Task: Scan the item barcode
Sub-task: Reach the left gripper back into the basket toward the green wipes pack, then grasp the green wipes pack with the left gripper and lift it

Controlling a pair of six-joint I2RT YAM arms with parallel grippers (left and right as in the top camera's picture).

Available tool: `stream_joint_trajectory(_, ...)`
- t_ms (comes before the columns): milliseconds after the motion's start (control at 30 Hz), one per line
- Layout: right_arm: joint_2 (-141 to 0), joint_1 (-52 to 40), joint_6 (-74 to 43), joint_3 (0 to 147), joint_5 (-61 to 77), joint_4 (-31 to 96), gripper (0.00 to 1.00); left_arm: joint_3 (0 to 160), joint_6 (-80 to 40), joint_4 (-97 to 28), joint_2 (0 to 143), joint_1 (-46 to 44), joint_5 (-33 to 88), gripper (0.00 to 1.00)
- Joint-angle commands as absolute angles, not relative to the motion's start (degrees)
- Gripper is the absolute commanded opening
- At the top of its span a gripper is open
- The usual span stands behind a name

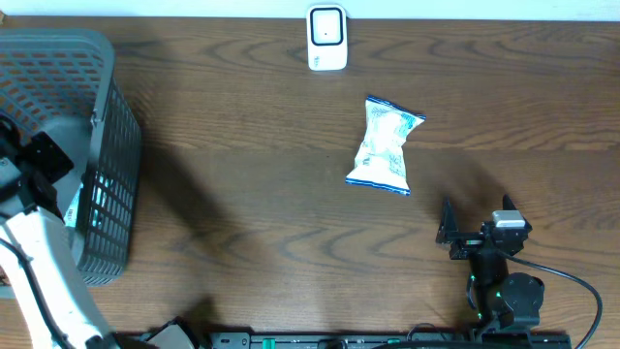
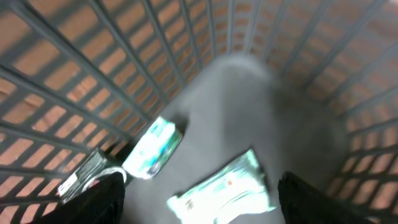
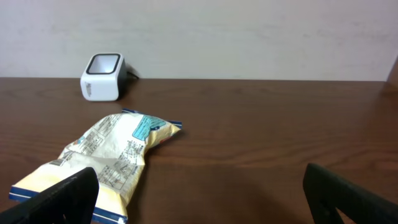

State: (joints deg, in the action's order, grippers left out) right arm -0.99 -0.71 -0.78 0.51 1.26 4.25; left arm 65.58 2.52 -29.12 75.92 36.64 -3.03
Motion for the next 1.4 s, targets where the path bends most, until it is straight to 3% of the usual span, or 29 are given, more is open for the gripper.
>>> stream_joint_trajectory(0,-0.8,0.0,-0.4,0.4,1.2,4.3,0.99,66.2,7.1,-30.5,79.4,36.9,-5.0,0.77)
stream_joint_trajectory(300,-0.8,0.0,-0.4,0.4,1.2,4.3,0.99,66.2,7.1,-34.3,86.4,41.9,10.0,0.76)
stream_joint_trajectory(1267,-0.8,0.0,-0.3,0.4,1.2,4.3,0.99,65.7,10.5,-33.1,103.1,44.7,13.8,0.75)
stream_joint_trajectory(1367,-0.8,0.0,-0.4,0.4,1.2,4.3,0.99,65.7,10.5,-32.7,104.2,44.7,15.7,0.62)
